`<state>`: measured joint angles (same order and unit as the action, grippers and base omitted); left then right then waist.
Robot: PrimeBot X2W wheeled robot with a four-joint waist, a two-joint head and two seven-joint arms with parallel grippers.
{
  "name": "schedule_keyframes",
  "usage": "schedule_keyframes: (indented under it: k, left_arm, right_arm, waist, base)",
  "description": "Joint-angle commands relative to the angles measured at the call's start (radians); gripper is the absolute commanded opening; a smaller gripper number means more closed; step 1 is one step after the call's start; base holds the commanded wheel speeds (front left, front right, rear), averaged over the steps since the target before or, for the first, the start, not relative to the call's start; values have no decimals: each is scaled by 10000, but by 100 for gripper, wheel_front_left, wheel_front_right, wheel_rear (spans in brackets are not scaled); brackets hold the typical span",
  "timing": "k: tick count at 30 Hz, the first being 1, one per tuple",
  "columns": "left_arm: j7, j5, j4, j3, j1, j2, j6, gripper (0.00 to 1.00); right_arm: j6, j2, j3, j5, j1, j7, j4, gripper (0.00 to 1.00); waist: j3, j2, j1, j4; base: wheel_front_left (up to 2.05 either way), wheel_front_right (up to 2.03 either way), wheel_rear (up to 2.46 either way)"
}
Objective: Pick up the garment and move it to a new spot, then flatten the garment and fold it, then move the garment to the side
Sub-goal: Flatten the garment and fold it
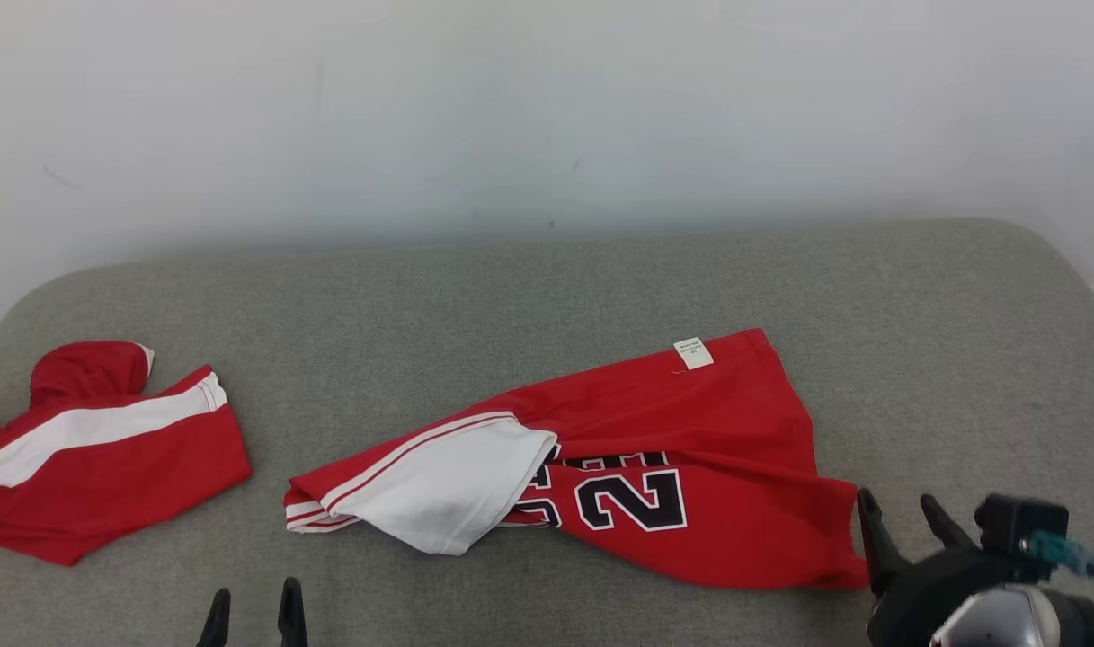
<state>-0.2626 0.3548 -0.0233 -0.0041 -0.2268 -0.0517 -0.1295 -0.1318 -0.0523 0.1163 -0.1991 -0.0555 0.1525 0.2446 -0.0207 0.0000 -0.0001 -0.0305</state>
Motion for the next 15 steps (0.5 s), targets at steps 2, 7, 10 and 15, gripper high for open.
schedule_keyframes:
  k: [2,7,10,15]
  left_arm:
    - [-31,-47,16,-76,186,19,-9,100]
    - [-32,-152,-58,-353,453,20,-4,100]
    - [-32,-221,-114,-504,629,16,-5,100]
    - [-32,-289,-229,-745,960,-63,-5,100]
  right_arm:
    - [23,7,157,10,-835,705,242,100]
    - [23,-269,289,-23,-2541,2091,1193,100]
    - [23,-491,360,101,-3406,2570,1899,100]
    - [23,-811,763,321,-4436,2833,3000,100]
  waist:
    - [157,0,1,94]
    - [620,0,1,448]
    - [981,0,1,785]
    - [1580,0,1,1339]
  base:
    - [0,0,0]
    - [0,0,0]
    - [0,0,0]
    - [0,0,0]
